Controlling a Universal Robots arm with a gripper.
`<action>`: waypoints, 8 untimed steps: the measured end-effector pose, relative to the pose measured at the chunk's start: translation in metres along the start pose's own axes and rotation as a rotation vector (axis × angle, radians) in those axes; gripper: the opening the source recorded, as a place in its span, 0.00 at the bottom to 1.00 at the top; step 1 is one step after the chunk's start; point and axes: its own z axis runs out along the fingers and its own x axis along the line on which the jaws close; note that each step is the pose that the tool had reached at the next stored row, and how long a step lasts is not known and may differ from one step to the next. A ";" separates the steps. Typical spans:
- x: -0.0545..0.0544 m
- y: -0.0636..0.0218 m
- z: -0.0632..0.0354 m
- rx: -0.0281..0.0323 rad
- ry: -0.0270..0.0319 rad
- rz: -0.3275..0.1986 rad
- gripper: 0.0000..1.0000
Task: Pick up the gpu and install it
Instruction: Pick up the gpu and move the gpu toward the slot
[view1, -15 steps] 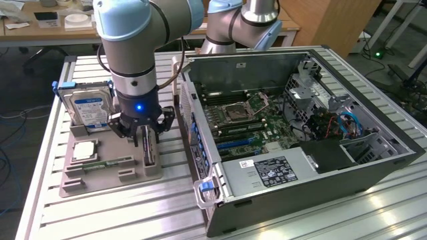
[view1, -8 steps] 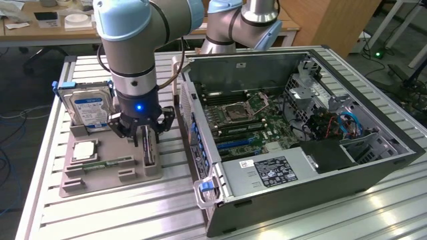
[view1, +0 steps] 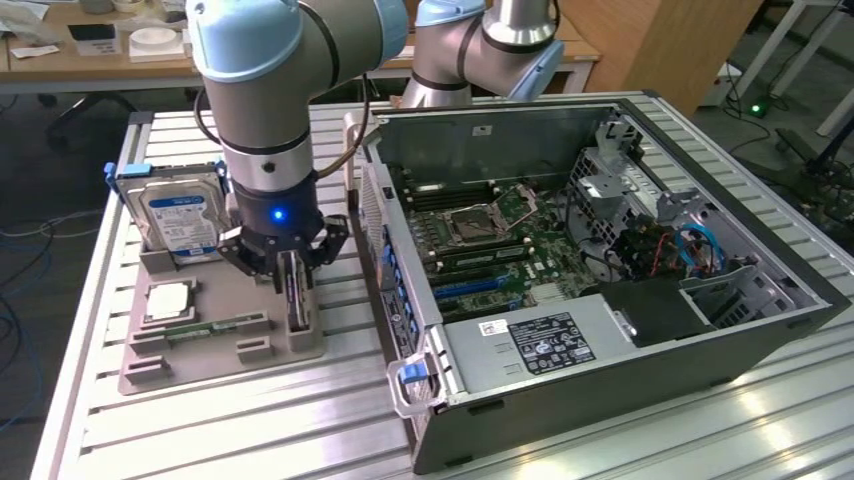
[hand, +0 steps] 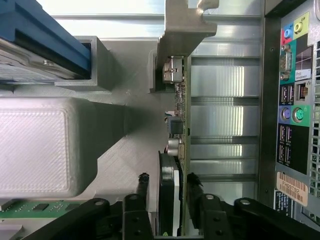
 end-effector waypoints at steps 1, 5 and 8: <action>0.000 0.0000 0.0001 0.0000 -0.0001 0.000 0.41; 0.000 0.0000 0.0004 -0.0001 -0.0002 0.000 0.41; 0.000 0.0000 0.0010 0.0000 0.0000 0.000 0.41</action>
